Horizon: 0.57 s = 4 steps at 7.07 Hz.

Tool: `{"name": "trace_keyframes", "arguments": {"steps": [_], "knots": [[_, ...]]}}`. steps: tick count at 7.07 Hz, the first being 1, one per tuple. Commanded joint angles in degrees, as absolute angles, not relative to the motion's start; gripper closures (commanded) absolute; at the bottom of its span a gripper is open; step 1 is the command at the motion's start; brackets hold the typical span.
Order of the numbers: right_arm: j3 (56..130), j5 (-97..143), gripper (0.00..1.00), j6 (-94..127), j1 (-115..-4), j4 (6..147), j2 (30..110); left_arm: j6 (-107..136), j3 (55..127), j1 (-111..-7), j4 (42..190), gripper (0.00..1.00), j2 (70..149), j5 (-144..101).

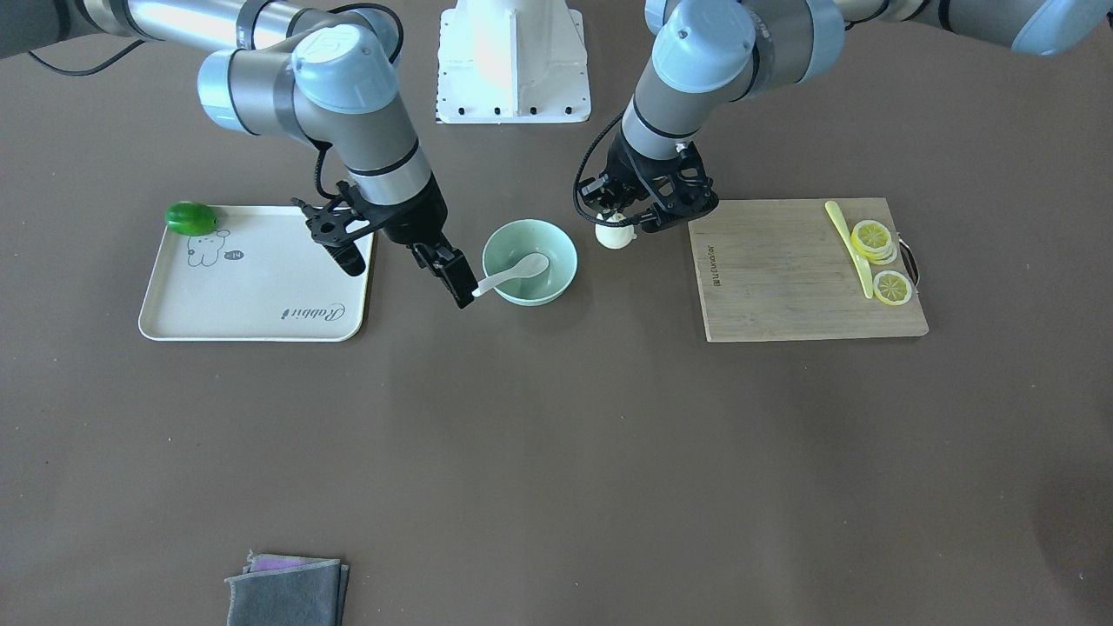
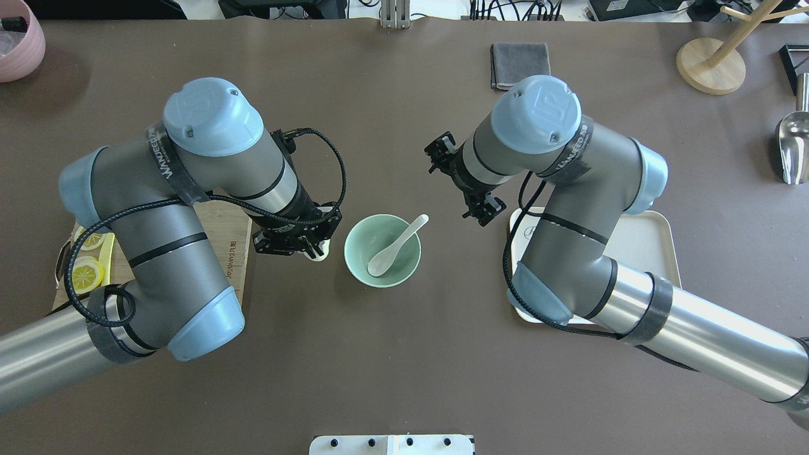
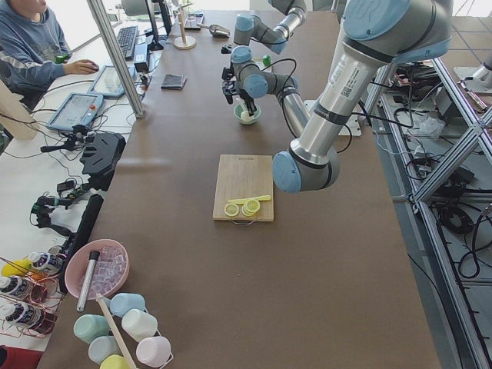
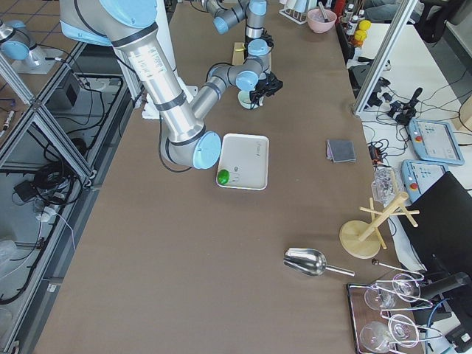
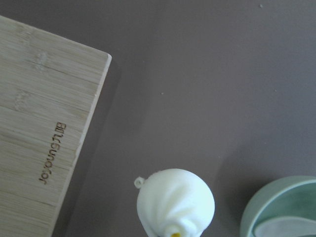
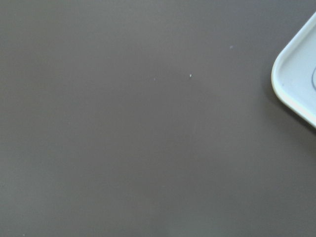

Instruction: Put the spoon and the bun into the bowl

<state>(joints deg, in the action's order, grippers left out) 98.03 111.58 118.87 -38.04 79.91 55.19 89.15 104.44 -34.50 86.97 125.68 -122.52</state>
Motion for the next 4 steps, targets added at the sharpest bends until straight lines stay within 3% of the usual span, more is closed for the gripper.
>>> {"name": "trace_keyframes", "arguments": {"steps": [1,4], "knots": [[99.67,116.81,0.00,113.04,-43.32,80.07,59.14,92.36,103.80,-30.44,87.27,1.00,128.48,-119.21],[99.93,123.64,0.00,104.35,-48.94,80.07,62.57,95.25,97.04,-28.05,92.44,1.00,132.10,-116.81]]}}
